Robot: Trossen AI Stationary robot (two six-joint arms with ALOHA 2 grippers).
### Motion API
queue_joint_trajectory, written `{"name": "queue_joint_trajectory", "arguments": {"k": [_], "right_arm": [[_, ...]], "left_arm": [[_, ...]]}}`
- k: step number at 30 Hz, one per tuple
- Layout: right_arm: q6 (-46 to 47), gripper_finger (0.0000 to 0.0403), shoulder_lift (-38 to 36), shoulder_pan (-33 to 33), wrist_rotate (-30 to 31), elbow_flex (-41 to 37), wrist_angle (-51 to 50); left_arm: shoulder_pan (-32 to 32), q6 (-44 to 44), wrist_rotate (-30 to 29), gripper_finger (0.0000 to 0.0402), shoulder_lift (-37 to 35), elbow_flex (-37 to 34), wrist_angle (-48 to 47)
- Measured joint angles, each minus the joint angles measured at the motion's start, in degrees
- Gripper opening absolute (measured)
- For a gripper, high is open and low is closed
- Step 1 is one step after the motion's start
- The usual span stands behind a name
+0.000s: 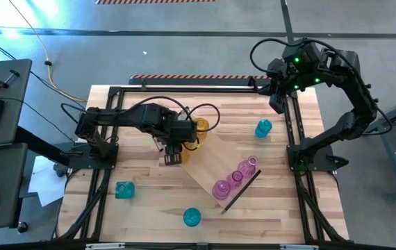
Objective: Sort vases onto shelf
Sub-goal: Put the yellow flower vase on the shelf aligned with the other yellow flower vases
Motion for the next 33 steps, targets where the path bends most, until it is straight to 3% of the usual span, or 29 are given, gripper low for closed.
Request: {"name": "queue_joint_trajectory", "arguments": {"k": [15, 19, 25, 27, 30, 33], "right_arm": [[0.1, 0.0, 0.0, 0.0, 0.0, 0.0, 0.0], [0.5, 0.0, 0.0, 0.0, 0.0, 0.0, 0.0], [0.5, 0.0, 0.0, 0.0, 0.0, 0.0, 0.0], [0.5, 0.0, 0.0, 0.0, 0.0, 0.0, 0.0], [0.6, 0.0, 0.0, 0.0, 0.0, 0.0, 0.0], [2.1, 0.0, 0.0, 0.0, 2.8, 0.0, 0.0]], "left_arm": [[0.0, -1.1, -2.0, 0.0152, 0.0, 11.8, 0.0], [-0.8, -3.4, 2.4, 0.0148, 0.0, 13.7, 0.0], [-5.5, -5.5, 5.7, 0.0091, 0.0, 13.9, 0.4], [-7.4, -8.0, 3.0, 0.0059, 0.0, 13.2, 1.8], [-10.4, -14.0, -6.0, 0.0013, 0.2, 12.4, 2.7], [-12.9, -23.5, -15.4, 0.0008, 0.2, 12.3, 2.8]]}}
